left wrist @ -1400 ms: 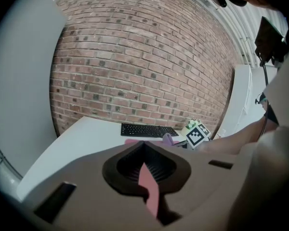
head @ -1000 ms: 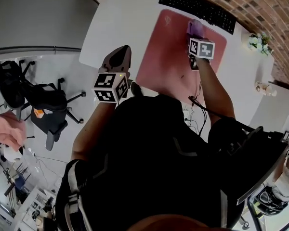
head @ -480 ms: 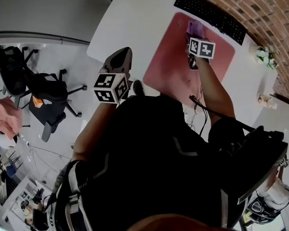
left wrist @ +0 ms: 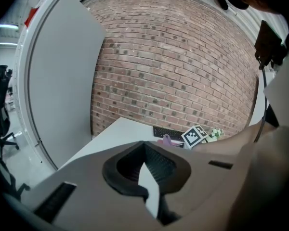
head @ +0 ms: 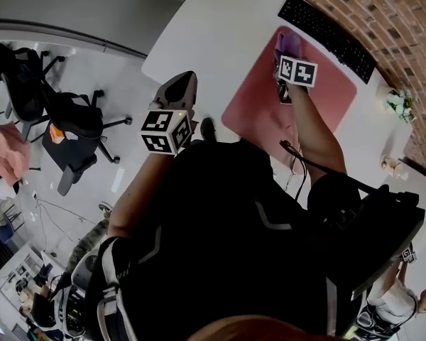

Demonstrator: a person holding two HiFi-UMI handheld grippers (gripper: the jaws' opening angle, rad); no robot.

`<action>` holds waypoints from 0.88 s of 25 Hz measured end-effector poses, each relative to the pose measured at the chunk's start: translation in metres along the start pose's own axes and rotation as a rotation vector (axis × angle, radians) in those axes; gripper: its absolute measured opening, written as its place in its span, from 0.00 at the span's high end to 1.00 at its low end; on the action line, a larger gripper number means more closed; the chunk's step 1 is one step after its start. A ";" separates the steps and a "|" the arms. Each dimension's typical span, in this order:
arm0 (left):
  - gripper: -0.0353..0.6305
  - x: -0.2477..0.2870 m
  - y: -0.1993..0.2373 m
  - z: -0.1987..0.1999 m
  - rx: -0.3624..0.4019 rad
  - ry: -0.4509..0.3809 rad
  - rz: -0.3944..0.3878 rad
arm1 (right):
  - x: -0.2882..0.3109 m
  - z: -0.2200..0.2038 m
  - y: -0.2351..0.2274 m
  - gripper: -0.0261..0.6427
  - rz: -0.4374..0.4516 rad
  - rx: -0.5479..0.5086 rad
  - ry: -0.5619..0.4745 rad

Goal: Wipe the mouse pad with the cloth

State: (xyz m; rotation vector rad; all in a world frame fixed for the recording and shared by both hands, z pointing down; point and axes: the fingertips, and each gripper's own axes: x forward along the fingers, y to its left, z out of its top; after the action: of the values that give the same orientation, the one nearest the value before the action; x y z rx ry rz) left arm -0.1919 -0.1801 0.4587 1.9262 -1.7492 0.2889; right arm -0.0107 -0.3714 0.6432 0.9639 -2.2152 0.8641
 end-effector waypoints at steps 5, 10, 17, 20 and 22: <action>0.94 -0.011 0.009 -0.002 -0.009 -0.011 0.018 | 0.010 0.006 0.019 0.88 0.031 -0.020 0.006; 0.94 -0.020 0.019 -0.004 -0.022 -0.018 0.032 | 0.018 0.006 0.038 0.88 0.062 -0.037 0.012; 0.94 -0.033 0.038 -0.005 -0.036 -0.034 0.033 | 0.010 0.027 0.069 0.88 0.099 -0.056 -0.069; 0.94 -0.032 0.039 0.003 -0.035 -0.057 0.011 | -0.008 0.042 0.079 0.88 0.095 -0.023 -0.131; 0.94 -0.029 0.039 0.014 -0.033 -0.084 -0.016 | -0.026 0.049 0.089 0.88 0.101 0.006 -0.175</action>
State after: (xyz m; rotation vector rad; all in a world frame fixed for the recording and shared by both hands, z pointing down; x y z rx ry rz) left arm -0.2365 -0.1631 0.4421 1.9538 -1.7802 0.1750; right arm -0.0769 -0.3498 0.5644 0.9702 -2.4287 0.8602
